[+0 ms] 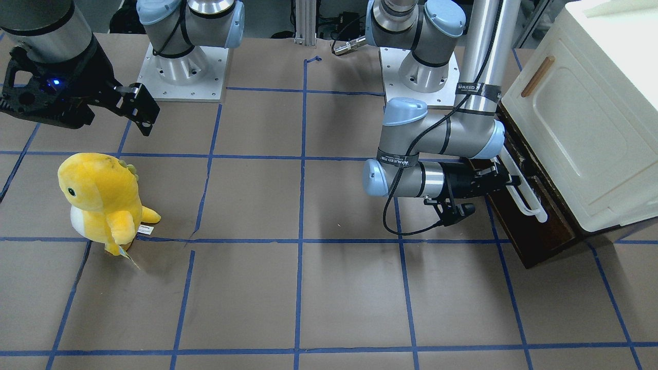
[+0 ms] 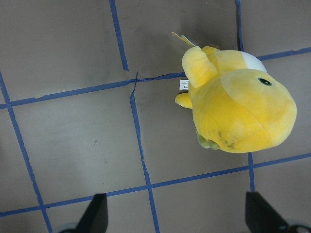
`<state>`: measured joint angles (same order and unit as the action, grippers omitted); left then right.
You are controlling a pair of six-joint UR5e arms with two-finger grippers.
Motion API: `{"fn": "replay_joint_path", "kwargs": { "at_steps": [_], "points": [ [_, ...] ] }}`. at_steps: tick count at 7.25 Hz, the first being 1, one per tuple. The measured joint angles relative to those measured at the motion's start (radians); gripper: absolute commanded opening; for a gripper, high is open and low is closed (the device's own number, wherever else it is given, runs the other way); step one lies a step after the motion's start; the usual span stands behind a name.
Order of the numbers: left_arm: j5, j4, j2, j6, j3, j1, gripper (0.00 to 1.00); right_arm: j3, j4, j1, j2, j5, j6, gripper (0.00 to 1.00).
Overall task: Pull drawer sideways
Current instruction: 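Pull the handle with the left gripper, sliding the drawer out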
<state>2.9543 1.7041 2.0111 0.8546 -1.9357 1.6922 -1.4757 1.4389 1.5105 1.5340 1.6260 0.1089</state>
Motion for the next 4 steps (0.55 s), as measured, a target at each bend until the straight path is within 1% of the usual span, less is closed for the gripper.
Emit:
{"fn": "replay_joint_path", "kwargs": {
  "at_steps": [4],
  "points": [
    [-0.021,0.0,0.012,-0.001,0.003,0.026,0.0,0.0,0.0,0.0,0.0,0.0,0.0,1.0]
  ]
}}
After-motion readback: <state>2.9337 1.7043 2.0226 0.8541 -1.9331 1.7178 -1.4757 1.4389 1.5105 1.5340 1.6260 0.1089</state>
